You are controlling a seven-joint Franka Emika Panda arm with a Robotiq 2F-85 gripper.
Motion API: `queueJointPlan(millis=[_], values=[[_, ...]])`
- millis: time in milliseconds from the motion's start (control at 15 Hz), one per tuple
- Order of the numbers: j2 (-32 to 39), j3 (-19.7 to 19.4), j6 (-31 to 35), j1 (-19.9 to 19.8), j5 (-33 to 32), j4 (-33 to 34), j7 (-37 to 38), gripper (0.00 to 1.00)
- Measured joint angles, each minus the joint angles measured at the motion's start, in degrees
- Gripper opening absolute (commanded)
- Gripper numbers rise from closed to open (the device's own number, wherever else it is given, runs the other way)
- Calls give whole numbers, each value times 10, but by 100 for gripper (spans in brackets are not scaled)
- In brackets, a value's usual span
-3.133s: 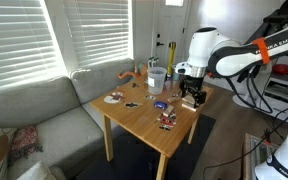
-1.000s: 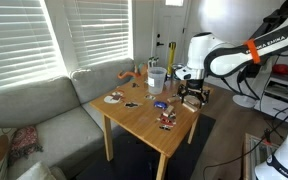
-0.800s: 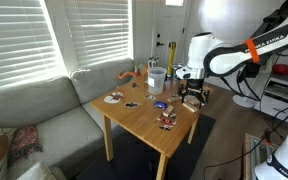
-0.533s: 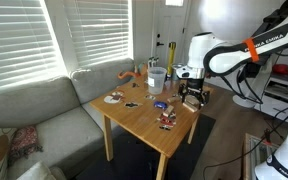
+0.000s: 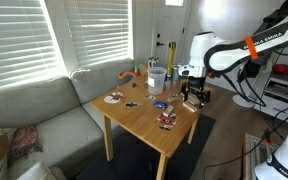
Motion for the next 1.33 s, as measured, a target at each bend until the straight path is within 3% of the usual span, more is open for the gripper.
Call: queueJointPlan(millis=[1333], values=[[-3, 10, 13, 7, 10, 0, 56, 100]])
